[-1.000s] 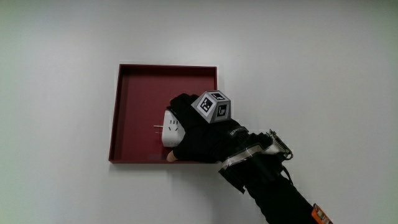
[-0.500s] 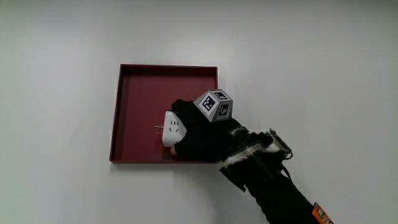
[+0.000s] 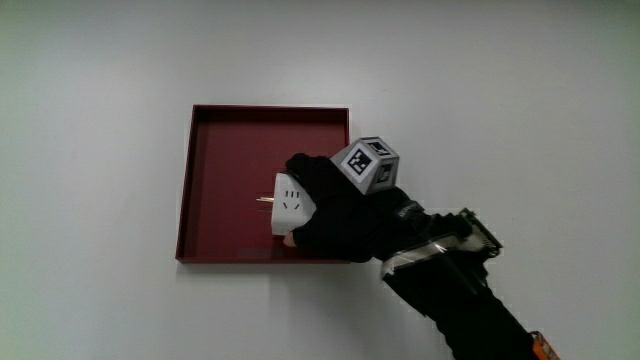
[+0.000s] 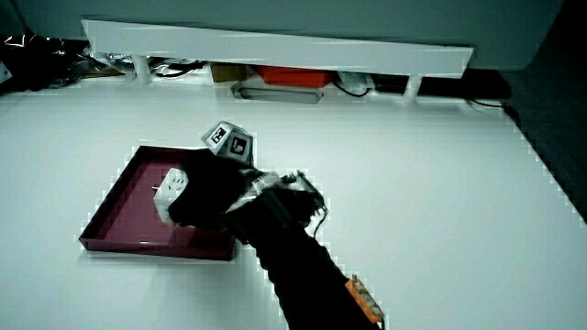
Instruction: Pick socket
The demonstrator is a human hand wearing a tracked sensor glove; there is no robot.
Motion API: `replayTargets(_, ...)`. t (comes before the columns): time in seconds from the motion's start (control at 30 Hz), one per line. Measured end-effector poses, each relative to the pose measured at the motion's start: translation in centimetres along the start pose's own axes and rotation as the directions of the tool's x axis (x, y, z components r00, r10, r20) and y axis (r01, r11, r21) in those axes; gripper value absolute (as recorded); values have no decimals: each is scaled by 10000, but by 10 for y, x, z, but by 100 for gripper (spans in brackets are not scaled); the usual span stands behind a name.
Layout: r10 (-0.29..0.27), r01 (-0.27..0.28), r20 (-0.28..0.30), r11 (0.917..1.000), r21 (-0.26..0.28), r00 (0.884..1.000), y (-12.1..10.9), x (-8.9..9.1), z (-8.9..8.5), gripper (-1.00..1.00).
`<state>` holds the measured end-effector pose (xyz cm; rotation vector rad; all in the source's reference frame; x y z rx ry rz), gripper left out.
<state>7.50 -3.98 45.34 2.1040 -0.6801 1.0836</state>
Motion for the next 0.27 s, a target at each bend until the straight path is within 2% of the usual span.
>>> replayTargets(0.03,-21,21,-340,10000,4,9994,-5,-2,4,100)
replayTargets(0.07,278,-269,-580,9995,166,9979,-9,0,8,100)
replayTargets(0.1,232,-223,-570,9996,170,9981,-14,-4,14,100)
replayTargets(0.13,488,-463,-742,9983,352,9960,-19,-6,18,100)
replayTargets(0.17,523,-484,-1169,9982,360,9918,-24,-9,22,100)
replayTargets(0.2,502,-464,-921,9980,427,9945,-28,-10,26,100)
replayTargets(0.23,-269,302,-1257,9992,244,9917,-35,-15,31,100)
replayTargets(0.27,10,49,-1483,9992,392,9889,-39,-14,34,100)
